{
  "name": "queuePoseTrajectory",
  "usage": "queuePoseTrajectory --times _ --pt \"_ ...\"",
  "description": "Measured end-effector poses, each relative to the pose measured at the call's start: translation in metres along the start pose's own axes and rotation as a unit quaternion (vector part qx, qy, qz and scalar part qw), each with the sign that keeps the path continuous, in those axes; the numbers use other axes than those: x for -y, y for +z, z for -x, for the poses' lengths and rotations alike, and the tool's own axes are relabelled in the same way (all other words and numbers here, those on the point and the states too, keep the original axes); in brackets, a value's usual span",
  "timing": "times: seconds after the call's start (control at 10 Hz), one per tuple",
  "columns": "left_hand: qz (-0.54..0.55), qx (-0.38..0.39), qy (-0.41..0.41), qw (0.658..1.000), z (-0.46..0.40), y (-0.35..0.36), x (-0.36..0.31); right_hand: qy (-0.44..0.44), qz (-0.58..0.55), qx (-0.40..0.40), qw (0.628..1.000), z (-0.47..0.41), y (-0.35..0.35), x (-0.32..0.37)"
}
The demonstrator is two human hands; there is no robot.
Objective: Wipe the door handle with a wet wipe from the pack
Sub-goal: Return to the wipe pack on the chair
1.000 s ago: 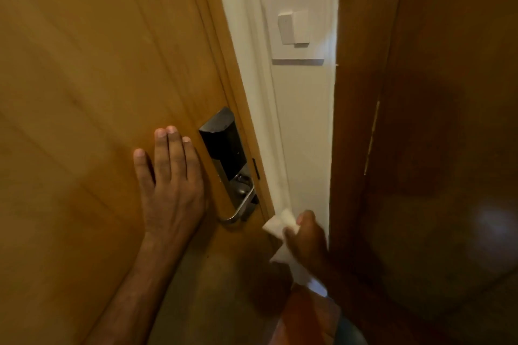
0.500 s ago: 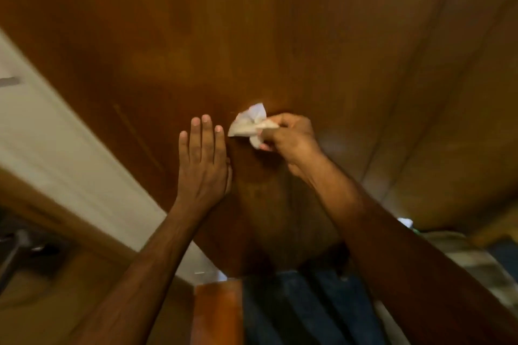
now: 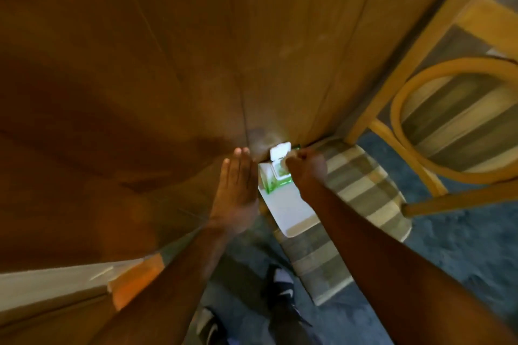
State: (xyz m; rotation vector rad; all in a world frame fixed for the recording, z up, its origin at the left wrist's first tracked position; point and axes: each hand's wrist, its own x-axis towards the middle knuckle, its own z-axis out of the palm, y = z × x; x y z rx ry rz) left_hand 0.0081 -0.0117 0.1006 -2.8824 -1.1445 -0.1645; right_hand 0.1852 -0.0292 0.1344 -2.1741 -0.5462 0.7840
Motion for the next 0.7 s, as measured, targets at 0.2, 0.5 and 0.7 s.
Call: queuePoseTrajectory --times 0.2,0.5,0.7 --pt "0.029 0.139 -0.039 0.989 -0.011 0.104 -0.052 0.087 0.126 0.092 0.984 -0.039 0.026 -0.155" --pt "0.026 0.195 -0.056 0.979 -0.001 0.174 -0.041 0.016 0.333 0.05 0.942 -0.077 0.077 -0.244" --pt "0.02 0.2 -0.059 0.978 -0.001 0.139 -0.029 0.019 0.432 0.103 0.896 -0.073 0.075 -0.212"
